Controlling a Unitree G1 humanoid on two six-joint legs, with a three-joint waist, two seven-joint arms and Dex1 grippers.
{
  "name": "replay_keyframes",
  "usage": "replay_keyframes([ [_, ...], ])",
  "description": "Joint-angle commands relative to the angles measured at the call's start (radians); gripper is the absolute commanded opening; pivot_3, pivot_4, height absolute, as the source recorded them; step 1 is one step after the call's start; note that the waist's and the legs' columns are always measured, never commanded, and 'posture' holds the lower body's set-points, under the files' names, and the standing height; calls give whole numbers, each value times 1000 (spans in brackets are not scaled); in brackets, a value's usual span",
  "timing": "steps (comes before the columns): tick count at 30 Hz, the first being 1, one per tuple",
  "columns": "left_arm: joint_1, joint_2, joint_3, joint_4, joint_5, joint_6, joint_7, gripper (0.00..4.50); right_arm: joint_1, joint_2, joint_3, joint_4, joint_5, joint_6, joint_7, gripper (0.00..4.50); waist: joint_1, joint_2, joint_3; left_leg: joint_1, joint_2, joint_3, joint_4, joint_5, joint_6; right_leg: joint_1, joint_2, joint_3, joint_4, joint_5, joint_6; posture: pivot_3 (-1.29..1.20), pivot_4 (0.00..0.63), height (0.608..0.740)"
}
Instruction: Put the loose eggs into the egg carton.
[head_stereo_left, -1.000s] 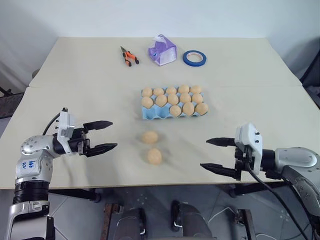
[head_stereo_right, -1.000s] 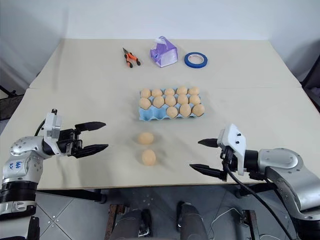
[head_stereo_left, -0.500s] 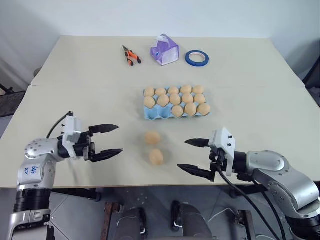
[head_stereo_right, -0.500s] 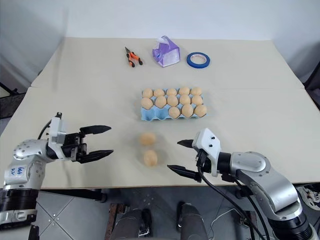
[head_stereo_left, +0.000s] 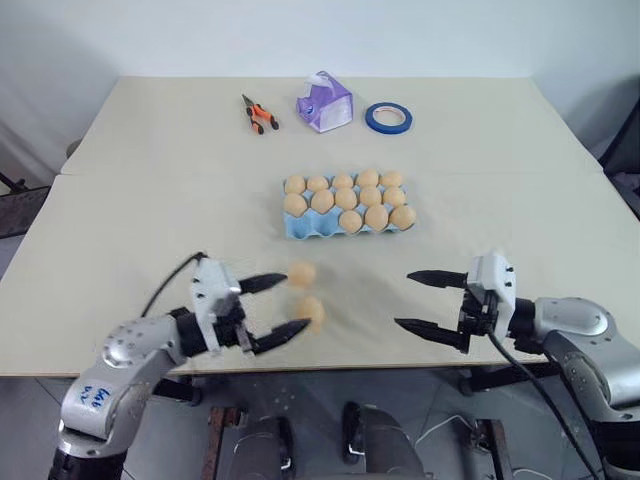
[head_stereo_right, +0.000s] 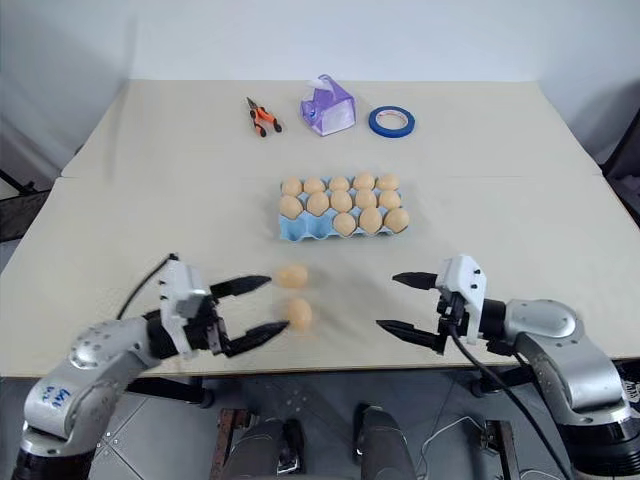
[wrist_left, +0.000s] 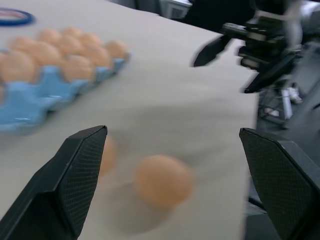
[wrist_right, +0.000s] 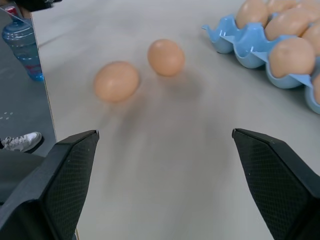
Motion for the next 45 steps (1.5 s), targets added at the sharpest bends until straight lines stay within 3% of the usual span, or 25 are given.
replay_keyframes([
  [1, 5, -29, -43, -58, 8, 75, 118, 4500, -39, -15, -22, 36, -4, -43, 36, 4467, 1, 0, 0, 0, 0, 0, 0, 0, 0, 0, 0, 0, 0, 0, 0, 0, 150, 740],
  [7, -28, -76, -142, -12, 89, 79, 217, 4500, -70, -10, -6, 47, -11, -30, 36, 4467, 6, 0, 0, 0, 0, 0, 0, 0, 0, 0, 0, 0, 0, 0, 0, 0, 150, 740],
  [22, -118, -80, -285, 186, 265, -48, 181, 4500, -51, -8, -20, -2, -12, 3, -15, 4467, 32, 0, 0, -1, 0, -1, 1, 0, 0, 0, 0, -1, 0, 0, -1, 0, 150, 740],
  [28, -129, -101, -294, 204, 289, -76, 173, 2727, -39, -8, -25, -17, -11, 11, -37, 4500, 32, 0, 0, -1, 0, 0, 0, 0, 0, -1, 0, -1, 0, 0, -1, 0, 150, 740],
  [30, -131, -103, -293, 205, 291, -81, 169, 2440, -38, -7, -25, -21, -11, 13, -42, 4500, 32, 0, 0, -1, 0, 0, 0, 0, 0, -1, 0, -1, 0, 0, -1, 0, 150, 740],
  [39, -208, -95, -177, 90, 112, 47, 97, 2392, -40, -8, -26, -22, -9, 13, -54, 4500, 33, 0, 0, -1, 0, 0, 1, 0, 0, 0, 0, -1, 0, 0, -1, 0, 150, 740],
  [45, -381, -121, -115, 248, 139, -32, 116, 2392, -60, 6, -14, -7, -17, 5, -63, 4500, 38, 0, 0, -1, 0, 0, 5, 0, 1, 0, 0, -1, 3, 0, 0, 0, 150, 740],
])
